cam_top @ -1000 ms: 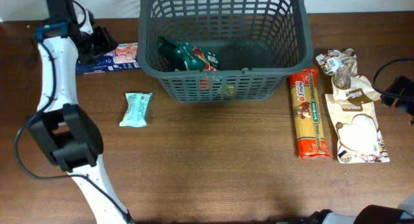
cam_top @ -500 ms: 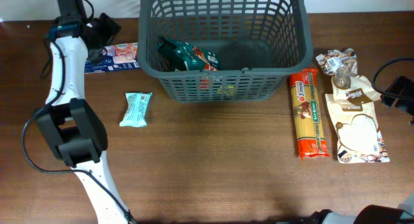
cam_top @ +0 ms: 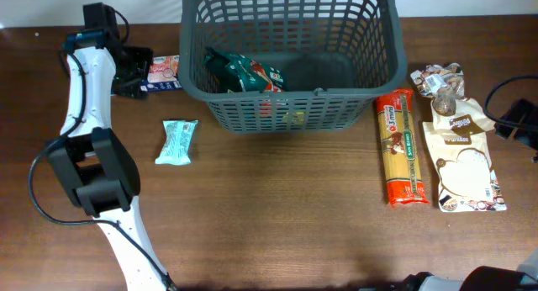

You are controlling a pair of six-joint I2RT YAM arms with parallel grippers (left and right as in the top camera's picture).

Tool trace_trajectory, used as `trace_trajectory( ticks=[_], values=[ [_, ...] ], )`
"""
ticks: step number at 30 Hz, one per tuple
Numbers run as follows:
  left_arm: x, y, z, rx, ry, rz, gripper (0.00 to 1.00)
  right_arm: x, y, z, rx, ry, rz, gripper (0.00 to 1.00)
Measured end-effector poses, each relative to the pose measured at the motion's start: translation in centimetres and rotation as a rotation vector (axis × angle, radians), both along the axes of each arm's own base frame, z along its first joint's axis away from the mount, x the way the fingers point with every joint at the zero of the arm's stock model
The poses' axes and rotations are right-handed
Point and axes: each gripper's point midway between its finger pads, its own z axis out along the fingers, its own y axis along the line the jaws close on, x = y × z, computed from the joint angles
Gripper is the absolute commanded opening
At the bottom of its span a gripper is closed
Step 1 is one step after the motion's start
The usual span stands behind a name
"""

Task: Pack container
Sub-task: 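Move the left gripper back to the blue Kleenex multipack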

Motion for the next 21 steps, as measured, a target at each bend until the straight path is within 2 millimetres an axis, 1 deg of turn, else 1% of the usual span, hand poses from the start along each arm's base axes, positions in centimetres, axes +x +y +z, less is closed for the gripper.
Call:
trace_trajectory(
  ticks=[3,6,8,13,17,21],
  values=[
    [-0.2,0.4,-0.1,-0.005,0.015,0.077,0.82,0.0,0.0,0.0,0.000,0.000,0.000,0.99],
    [0.7,1.0,0.2,0.019,-0.020,0.113,0.86,0.0,0.0,0.0,0.000,0.000,0.000,0.99],
    [1.5,1.5,0.5,0.037,-0.057,0.120,0.86,0.0,0.0,0.0,0.000,0.000,0.000,0.99],
    [2.6,2.6,1.0,0.067,-0.108,0.139,0.85,0.0,0.0,0.0,0.000,0.000,0.000,0.99],
    [2.7,3.4,1.0,0.066,-0.115,0.171,0.84,0.0,0.0,0.0,0.000,0.000,0.000,0.99],
    [2.6,4.1,0.1,0.060,-0.100,0.196,0.83,0.0,0.0,0.0,0.000,0.000,0.000,0.99]
  ],
)
